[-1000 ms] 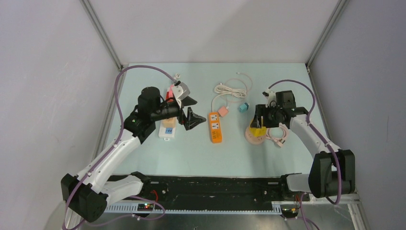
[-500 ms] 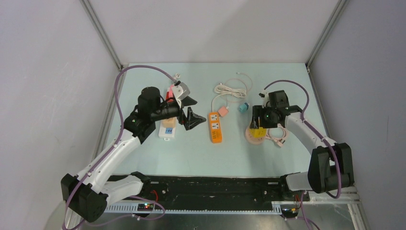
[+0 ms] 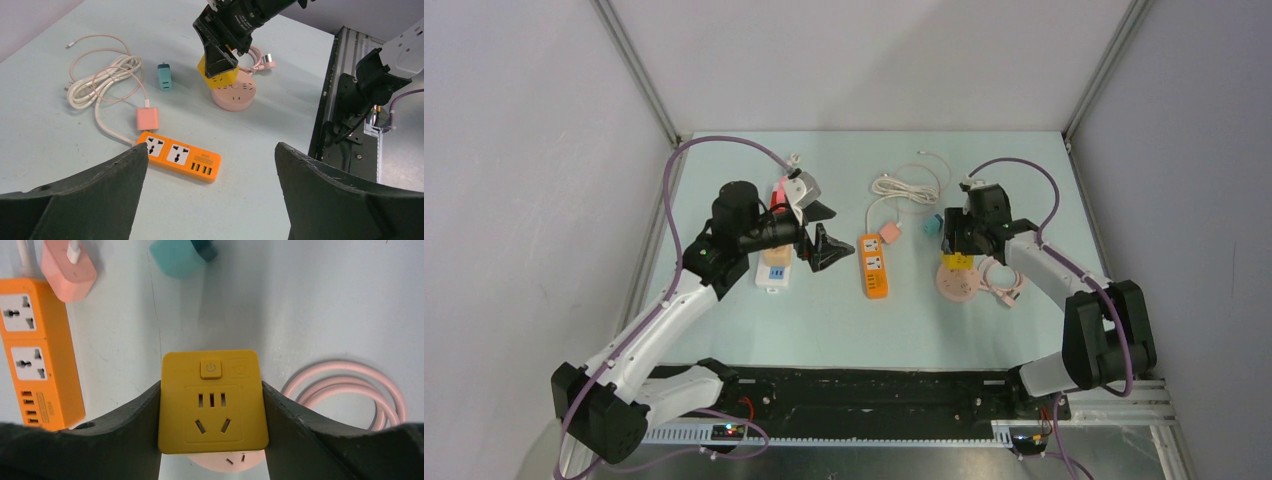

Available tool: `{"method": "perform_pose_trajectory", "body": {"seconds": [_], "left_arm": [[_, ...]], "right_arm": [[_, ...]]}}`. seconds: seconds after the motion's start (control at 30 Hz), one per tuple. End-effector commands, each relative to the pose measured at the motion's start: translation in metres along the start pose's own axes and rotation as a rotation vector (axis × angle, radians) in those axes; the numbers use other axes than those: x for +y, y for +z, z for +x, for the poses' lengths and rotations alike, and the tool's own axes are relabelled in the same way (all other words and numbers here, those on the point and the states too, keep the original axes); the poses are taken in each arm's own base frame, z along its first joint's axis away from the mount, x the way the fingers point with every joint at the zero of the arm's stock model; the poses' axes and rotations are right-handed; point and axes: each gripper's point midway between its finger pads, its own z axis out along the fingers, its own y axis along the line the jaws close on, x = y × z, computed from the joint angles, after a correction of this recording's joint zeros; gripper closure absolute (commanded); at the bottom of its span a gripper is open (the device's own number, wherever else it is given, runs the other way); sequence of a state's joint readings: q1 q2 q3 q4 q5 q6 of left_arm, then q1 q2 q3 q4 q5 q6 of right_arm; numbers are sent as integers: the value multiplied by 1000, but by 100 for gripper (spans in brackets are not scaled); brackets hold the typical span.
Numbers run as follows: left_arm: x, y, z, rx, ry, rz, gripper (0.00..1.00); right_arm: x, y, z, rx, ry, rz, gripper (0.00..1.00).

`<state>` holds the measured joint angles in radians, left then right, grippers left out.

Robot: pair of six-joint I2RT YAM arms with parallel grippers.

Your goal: Insert the plug

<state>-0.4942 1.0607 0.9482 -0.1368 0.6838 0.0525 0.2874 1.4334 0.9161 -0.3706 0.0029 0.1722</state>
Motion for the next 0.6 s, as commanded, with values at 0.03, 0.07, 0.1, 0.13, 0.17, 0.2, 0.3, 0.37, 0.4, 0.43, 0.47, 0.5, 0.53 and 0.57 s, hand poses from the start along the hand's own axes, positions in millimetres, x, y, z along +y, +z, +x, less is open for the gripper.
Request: {"method": "perform_pose_trajectory", "body": {"seconds": [0.03,0.07,0.1,0.13,0.17,0.2,0.3,0.37,0.4,0.43,0.47,0.5,0.53,0.57], "left_arm": [[1,-1,-13,-34,24,-4,0],[2,0,-13,-33,20,-6,0],[2,0,-13,-34,14,-6,0],[2,0,-13,-31,8,-5,0],[2,1,-12,-31,-8,-6,0],[5,3,-11,-27,-17,-20,0],[15,10,-14,-55,-102,-71,0],[22,17,-14,-86,-113,-110,0],[25,19,-20,-113,-96,-129,0],[24,25,-18,-113,-94,-130,0],[31,28,-24,-142,-82,-170,0],[30,37,-22,-141,-97,-171,0],[37,40,-30,-177,-92,-210,0],[35,52,-29,-175,-110,-211,0]], "right_arm": [[5,8,-19,-90,29,2,100],[8,6,-20,-94,32,-13,100],[10,0,-24,-112,34,-23,100],[16,-4,-27,-118,37,-55,100],[20,-10,-32,-139,39,-77,100],[26,-15,-34,-147,49,-107,100],[45,-39,-51,-213,86,-215,100],[61,-56,-61,-248,140,-297,100],[69,-63,-66,-266,148,-327,100],[76,-72,-70,-278,178,-361,100],[84,-79,-76,-298,184,-389,100],[90,-88,-82,-317,209,-418,100],[99,-96,-87,-336,211,-446,100],[103,-104,-92,-352,230,-464,100]]}}
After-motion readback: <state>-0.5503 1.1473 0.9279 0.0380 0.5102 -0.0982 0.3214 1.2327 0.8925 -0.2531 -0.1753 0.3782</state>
